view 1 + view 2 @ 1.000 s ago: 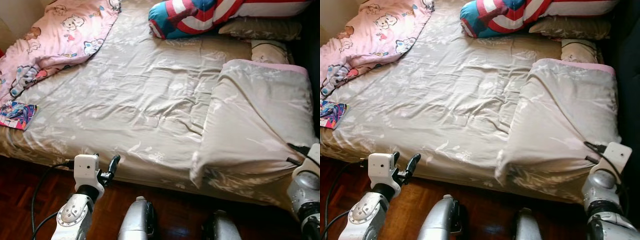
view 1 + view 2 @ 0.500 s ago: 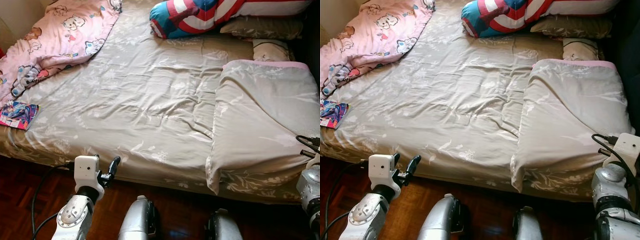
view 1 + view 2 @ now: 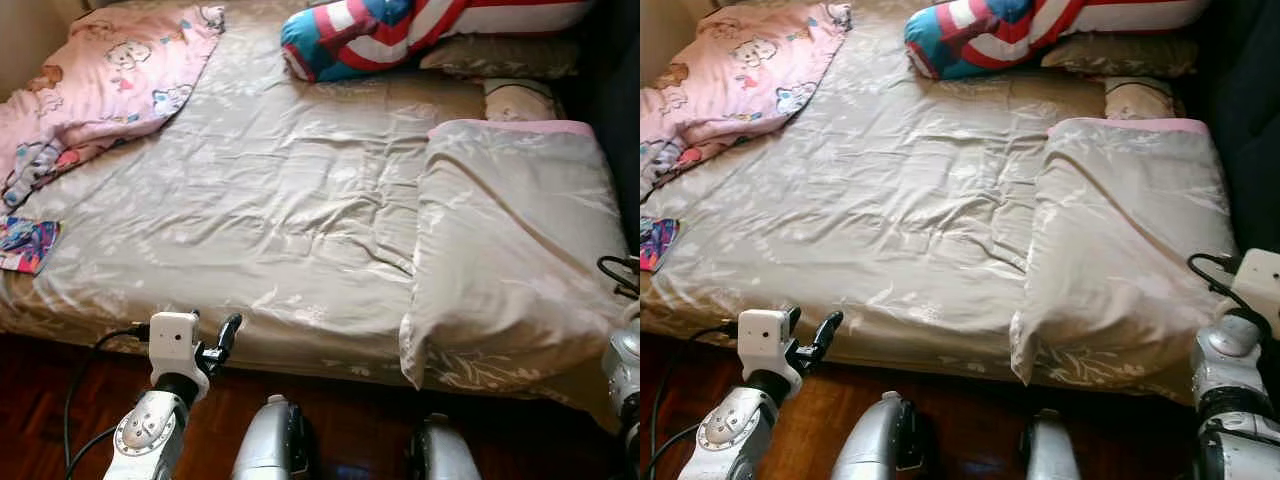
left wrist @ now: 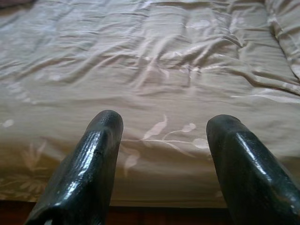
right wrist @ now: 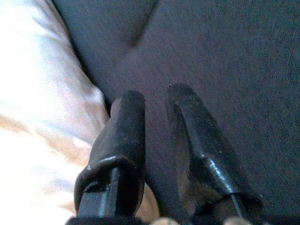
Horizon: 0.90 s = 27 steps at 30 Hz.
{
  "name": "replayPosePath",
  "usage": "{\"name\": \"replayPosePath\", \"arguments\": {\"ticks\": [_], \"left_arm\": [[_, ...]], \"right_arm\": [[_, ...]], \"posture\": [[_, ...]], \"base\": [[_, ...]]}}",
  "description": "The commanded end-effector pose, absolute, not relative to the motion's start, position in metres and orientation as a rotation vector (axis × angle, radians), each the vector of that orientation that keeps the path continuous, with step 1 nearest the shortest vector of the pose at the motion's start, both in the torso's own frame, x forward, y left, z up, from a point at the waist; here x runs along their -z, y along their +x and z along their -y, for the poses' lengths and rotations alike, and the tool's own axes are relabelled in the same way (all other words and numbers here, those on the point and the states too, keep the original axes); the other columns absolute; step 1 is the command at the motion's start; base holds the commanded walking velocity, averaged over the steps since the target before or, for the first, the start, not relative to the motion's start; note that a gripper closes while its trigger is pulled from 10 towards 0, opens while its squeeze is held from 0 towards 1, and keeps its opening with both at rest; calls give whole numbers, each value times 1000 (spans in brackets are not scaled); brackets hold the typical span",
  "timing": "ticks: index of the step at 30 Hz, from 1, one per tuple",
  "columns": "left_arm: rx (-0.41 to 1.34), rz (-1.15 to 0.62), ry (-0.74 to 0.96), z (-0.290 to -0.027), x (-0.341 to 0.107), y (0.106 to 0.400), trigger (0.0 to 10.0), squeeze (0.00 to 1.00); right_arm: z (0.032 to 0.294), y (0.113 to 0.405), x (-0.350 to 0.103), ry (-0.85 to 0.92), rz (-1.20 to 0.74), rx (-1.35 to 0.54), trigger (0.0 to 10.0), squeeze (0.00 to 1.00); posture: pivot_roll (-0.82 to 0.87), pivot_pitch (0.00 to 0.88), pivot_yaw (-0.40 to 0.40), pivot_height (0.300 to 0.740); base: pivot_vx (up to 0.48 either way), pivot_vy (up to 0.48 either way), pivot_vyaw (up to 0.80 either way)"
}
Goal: Clean up the room
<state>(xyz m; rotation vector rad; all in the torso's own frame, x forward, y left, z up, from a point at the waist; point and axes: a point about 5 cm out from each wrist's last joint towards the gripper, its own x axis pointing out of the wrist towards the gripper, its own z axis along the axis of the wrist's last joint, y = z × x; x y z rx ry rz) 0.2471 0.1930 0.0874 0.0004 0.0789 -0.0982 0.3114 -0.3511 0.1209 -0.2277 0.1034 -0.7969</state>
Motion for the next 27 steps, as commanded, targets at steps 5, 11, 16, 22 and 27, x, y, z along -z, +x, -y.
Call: {"name": "replayPosePath", "arguments": {"ticks": [5, 11, 16, 22, 27], "left_arm": [[93, -125, -14, -191, -71, 247, 10000, 0], [68, -194, -38, -194, -49, 246, 10000, 0], [57, -285, -46, -197, -24, 239, 10000, 0], [61, -455, -60, -198, 16, 220, 10000, 0], [-56, -518, -135, -214, 32, 210, 10000, 0]], "right_arm": [[278, 324, -79, -11, -132, 405, 10000, 0], [235, 292, -16, 103, -338, 281, 10000, 0], [218, 266, 15, 155, -459, 210, 10000, 0], [210, 240, 40, 153, -594, 160, 10000, 0], [210, 229, 49, 155, -657, 151, 10000, 0]], "posture": [[40, 179, 56, 660], [36, 156, 47, 685], [22, 140, 38, 710], [7, 99, 29, 740], [0, 79, 23, 740]], "base": [[0, 0, 0], [0, 0, 0], [0, 0, 0], [0, 0, 0], [0, 0, 0]]}}
